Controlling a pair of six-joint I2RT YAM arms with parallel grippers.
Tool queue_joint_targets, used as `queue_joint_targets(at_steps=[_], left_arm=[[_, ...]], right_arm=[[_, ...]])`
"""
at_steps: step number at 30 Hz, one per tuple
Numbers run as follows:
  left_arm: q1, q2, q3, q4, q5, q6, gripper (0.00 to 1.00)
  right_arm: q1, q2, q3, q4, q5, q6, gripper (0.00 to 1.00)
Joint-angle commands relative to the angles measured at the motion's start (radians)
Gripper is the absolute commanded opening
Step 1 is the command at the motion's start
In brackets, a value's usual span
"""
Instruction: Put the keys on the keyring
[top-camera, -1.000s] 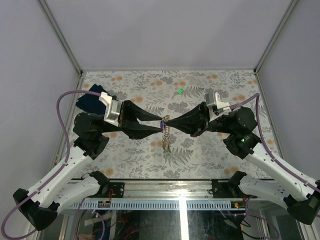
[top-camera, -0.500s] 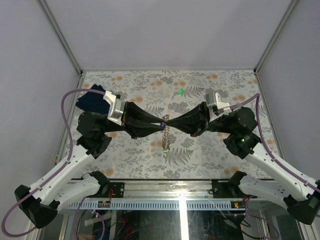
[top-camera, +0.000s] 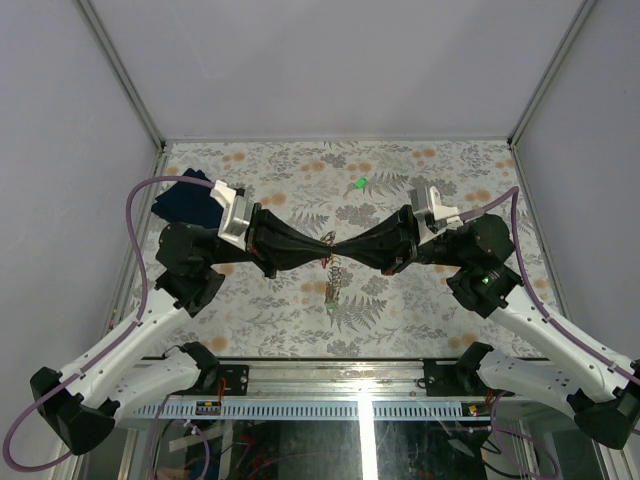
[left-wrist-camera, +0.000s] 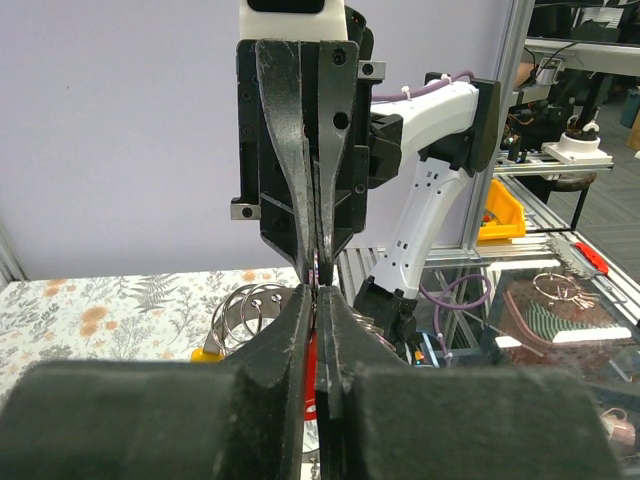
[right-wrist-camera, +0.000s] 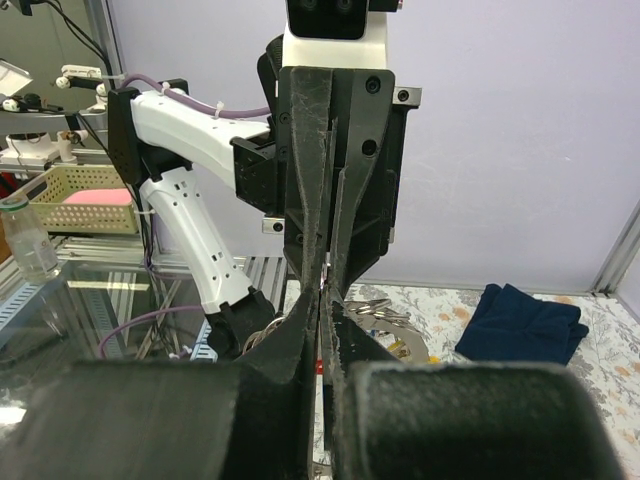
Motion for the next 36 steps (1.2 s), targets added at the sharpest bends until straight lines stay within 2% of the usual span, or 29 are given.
queue_joint_targets(at_steps=[1, 6, 14, 25, 29, 36], left_arm=[[-0.009, -0.001, 0.025, 0.018, -0.007, 0.020, 0.00], [-0.009, -0.004, 0.056, -0.091, -0.013, 0.080, 0.00], [-0.009, 0.002, 0.139, -0.342, -0.027, 0.214, 0.00], [-0.010, 0.024, 0.226, -0.547, -0.021, 0.336, 0.00], [-0.010, 0.038, 0.267, -0.633, -0.018, 0.396, 0.00], [-0.010, 0.092, 0.400, -0.951, -0.057, 0.609, 0.00]], right_arm=[[-0.005, -0.004, 0.056, 0.066, 0.003, -0.012, 0.00], [-0.003, -0.005, 0.063, 0.045, -0.006, -0.024, 0.00], [-0.003, -0.024, 0.082, -0.036, -0.010, -0.068, 0.12], [-0.005, -0.058, 0.098, -0.148, 0.001, -0.138, 0.26], [-0.004, -0.067, 0.130, -0.258, 0.009, -0.192, 0.28], [-0.003, -0.037, 0.243, -0.534, 0.021, -0.279, 0.37]])
